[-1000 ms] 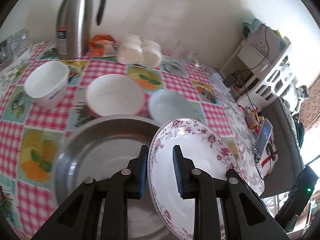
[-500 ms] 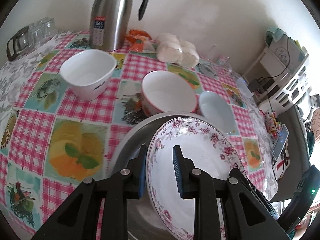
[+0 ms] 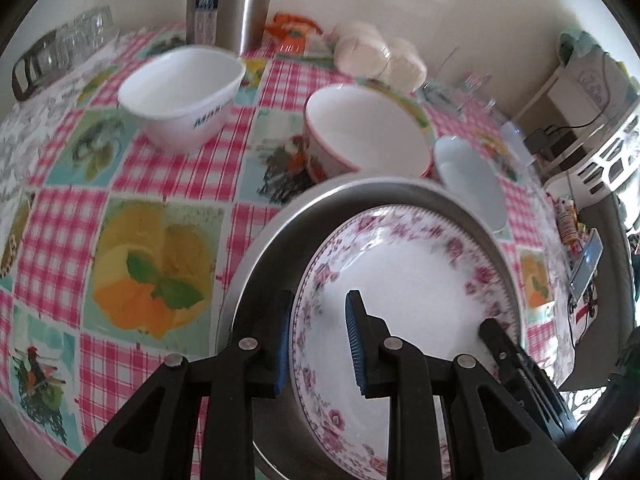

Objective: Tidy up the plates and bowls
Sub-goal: 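Carry the floral plate with the right gripper and lower it into the steel basin, then open the right gripper to release the floral plate in the basin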

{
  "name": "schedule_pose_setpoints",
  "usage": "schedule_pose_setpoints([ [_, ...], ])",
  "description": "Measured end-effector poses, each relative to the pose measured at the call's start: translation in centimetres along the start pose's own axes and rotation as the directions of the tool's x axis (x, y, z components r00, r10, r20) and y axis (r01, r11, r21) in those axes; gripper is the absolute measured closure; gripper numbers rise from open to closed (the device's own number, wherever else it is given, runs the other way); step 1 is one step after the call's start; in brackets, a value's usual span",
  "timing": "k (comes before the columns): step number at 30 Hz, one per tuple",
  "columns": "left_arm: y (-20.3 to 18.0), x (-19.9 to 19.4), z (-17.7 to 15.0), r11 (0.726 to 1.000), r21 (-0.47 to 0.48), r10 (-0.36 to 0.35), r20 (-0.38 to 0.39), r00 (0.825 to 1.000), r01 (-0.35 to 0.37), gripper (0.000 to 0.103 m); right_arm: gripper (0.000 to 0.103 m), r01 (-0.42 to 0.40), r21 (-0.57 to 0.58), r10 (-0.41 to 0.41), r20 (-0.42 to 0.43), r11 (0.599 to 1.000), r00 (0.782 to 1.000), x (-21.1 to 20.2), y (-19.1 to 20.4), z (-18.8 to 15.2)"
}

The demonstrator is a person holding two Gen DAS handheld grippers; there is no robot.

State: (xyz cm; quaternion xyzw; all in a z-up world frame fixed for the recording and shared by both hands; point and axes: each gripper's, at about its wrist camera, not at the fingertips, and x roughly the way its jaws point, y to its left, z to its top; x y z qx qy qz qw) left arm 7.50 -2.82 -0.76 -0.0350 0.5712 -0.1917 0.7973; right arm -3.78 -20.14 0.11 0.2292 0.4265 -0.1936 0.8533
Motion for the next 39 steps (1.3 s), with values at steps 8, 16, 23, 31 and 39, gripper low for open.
schedule_pose_setpoints([
  [8,0.8,0.9,-0.3,0.999,-0.045,-0.015,-0.04,0.999,0.013,0.078,0.082,0.011,-0.043,-0.011,-0.003,0.999,1.0,0.2,0.4,0.0],
  [16,2.1,0.3,-0.6,0.993,-0.117,-0.024,-0.05,0.998,0.018,0.078,0.087,0.011,-0.041,-0.011,-0.014,0.999,1.0,0.2,0.2,0.1],
  [23,2.4,-0.3,-1.3,0.992,-0.125,0.003,-0.06,0.998,-0.01,0.078,0.085,0.019,-0.058,-0.02,-0.027,0.998,0.999,0.1,0.6,-0.1],
  [31,2.9,-1.6,-2.1,0.989,-0.14,0.036,-0.056,0.998,-0.044,0.078,0.083,0.005,-0.076,-0.008,-0.047,0.997,0.999,0.2,1.0,-0.3],
  [39,3.0,-1.7,-2.0,0.985,-0.16,0.054,-0.062,0.997,-0.063,0.078,0.083,0.001,-0.096,-0.007,-0.057,0.995,0.998,0.2,1.6,-0.6],
])
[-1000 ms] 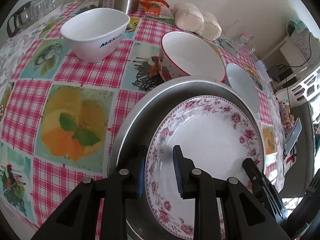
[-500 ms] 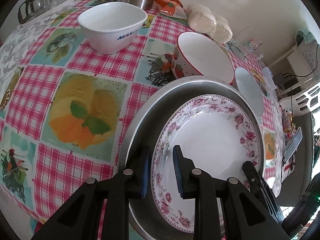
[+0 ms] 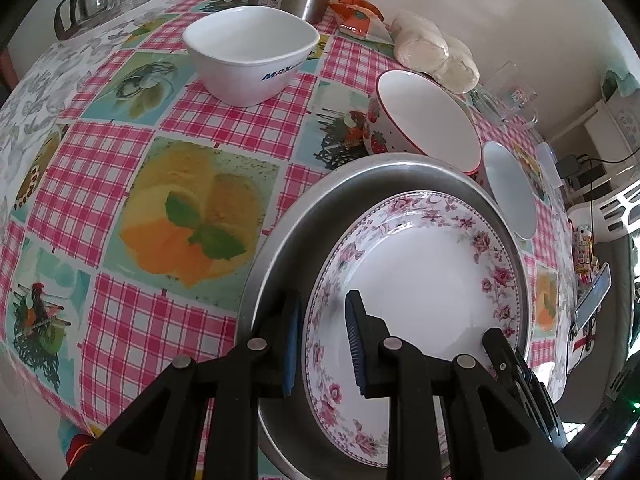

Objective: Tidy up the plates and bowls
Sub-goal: 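Open the right gripper to release the floral plate in the basin, then move the right tool to the rim of the red-rimmed white bowl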

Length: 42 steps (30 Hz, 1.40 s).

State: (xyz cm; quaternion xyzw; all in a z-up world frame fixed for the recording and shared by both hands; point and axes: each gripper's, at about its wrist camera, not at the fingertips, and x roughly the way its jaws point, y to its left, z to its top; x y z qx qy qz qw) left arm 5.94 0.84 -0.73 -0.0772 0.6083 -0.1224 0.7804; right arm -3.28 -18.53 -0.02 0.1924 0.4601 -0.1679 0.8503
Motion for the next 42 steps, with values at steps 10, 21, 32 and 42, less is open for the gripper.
schedule_pose_setpoints([
  [10,-1.1,-1.2,0.1,0.999,0.009,0.032,0.017,0.999,-0.032,0.07,0.083,-0.038,0.038,0.037,0.046,0.999,0.998,-1.3,-0.8,0.5],
  [21,-3.3,-3.1,0.3,0.997,0.017,0.078,0.074,0.994,-0.079,0.041,0.056,-0.026,-0.038,0.031,0.129,0.999,0.991,-3.0,-0.6,0.9],
  [32,-4.0,-3.5,0.1,0.993,0.006,0.119,0.101,0.988,-0.12,0.017,0.026,0.01,-0.041,-0.005,0.122,0.999,0.993,-2.8,-2.0,0.9],
  [42,-4.5,-3.2,-0.2,0.98,0.021,0.193,0.131,0.972,-0.197,0.013,0.011,0.022,-0.015,-0.02,0.116,1.0,0.993,-3.0,-3.3,0.7],
])
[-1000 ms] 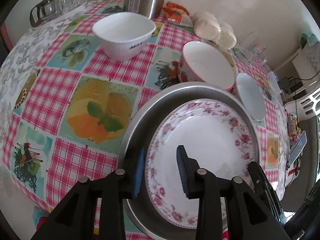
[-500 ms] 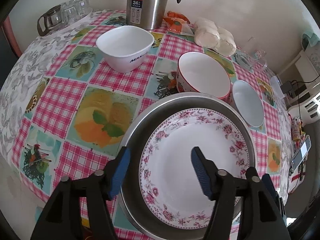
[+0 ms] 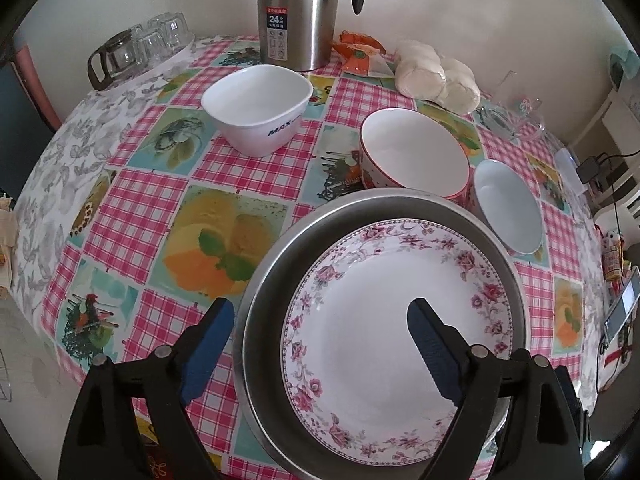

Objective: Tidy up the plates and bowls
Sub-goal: 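Move the right tool to the rim of the red-rimmed white bowl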

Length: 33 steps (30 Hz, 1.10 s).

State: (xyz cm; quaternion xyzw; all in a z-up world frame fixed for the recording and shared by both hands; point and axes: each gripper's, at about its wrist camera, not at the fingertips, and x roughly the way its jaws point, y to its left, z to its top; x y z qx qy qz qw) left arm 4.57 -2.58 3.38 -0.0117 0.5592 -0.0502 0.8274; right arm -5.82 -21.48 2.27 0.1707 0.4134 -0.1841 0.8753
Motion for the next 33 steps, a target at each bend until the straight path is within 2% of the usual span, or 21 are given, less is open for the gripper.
schedule_pose_setpoints([
  [2,-0.1,0.0,0.0,1.0,0.001,0.007,0.0,1.0,-0.007,0.004,0.005,0.002,0.003,-0.002,0.003,1.0,1.0,-0.1,-0.1,0.0],
  [3,-0.1,0.0,-0.1,1.0,-0.002,0.009,0.005,1.0,-0.009,0.003,0.004,0.003,0.005,-0.003,0.005,1.0,1.0,-0.1,-0.2,0.1],
  [7,0.1,0.0,-0.1,1.0,-0.012,0.022,0.012,1.0,-0.022,0.003,0.0,-0.001,0.009,0.001,0.004,1.0,1.0,0.0,-0.3,0.1],
  [14,0.3,1.0,0.0,0.999,-0.021,0.029,0.008,1.0,-0.029,0.003,0.0,-0.007,0.007,0.007,0.005,1.0,1.0,0.2,-0.3,0.1],
  [22,-0.1,1.2,1.9,1.0,-0.022,0.009,0.089,0.996,-0.007,0.003,0.0,-0.013,0.031,0.013,0.009,0.999,1.0,0.8,-1.0,0.3],
  [29,-0.7,0.5,4.3,0.995,-0.029,-0.083,0.212,0.974,0.091,0.003,0.0,-0.021,0.075,0.017,0.049,0.997,0.999,0.7,-2.1,1.2],
  [33,-1.2,1.2,5.5,0.986,-0.019,-0.16,0.191,0.968,0.166,0.003,0.0,-0.043,0.117,0.037,0.056,0.992,0.998,0.8,-2.9,2.0],
])
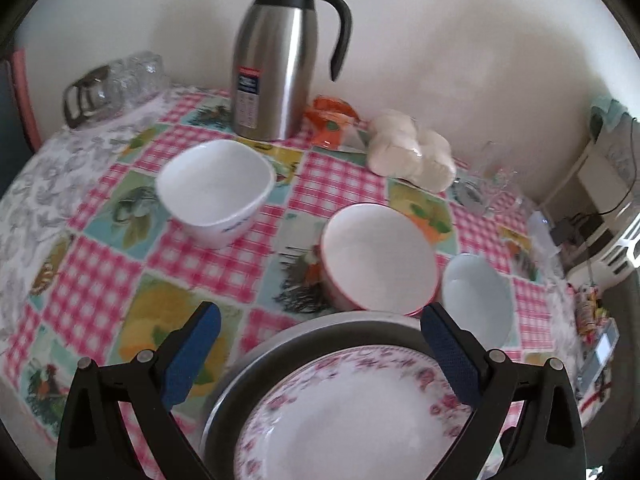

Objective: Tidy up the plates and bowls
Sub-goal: 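Move the right tool to the rim of the red-rimmed white bowl, then close the right gripper on the red-rimmed bowl rim and lift it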

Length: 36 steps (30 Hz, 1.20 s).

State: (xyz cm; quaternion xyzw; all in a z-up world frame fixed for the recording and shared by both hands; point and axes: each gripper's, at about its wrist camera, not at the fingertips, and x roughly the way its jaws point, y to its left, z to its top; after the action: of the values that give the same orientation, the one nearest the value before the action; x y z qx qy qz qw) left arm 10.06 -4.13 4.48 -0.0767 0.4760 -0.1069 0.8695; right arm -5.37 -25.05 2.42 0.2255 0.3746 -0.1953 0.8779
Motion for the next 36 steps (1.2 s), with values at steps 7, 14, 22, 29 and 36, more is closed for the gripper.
schedule_pose_setpoints([
  [7,0.2,1.4,1.6,0.994,-0.022,-0.11,-0.023,0.994,0.11,0.003,0.0,-0.049,0.003,0.049,-0.001,0.999,0.999,0.5,1.1,1.9],
  [14,0.7,3.3,3.1,0.995,-0.009,-0.097,-0.009,0.995,0.097,0.003,0.0,-0.069,-0.123,0.068,-0.007,0.99,0.998,1.7,4.9,6.2],
  [22,1.7,6.0,4.1,0.997,-0.031,-0.074,-0.043,0.996,0.072,0.003,0.0,-0.053,-0.239,0.037,-0.07,0.97,0.997,4.6,9.2,10.7],
  [29,2.4,8.2,3.9,0.995,-0.073,-0.074,-0.103,0.992,0.067,0.003,0.023,-0.021,-0.301,-0.028,-0.156,0.953,0.987,9.0,11.5,11.1],
  [36,2.8,9.8,3.6,0.992,-0.104,-0.08,-0.151,0.985,0.065,0.012,0.048,-0.025,-0.341,-0.048,-0.205,0.94,0.977,12.3,13.1,10.3],
])
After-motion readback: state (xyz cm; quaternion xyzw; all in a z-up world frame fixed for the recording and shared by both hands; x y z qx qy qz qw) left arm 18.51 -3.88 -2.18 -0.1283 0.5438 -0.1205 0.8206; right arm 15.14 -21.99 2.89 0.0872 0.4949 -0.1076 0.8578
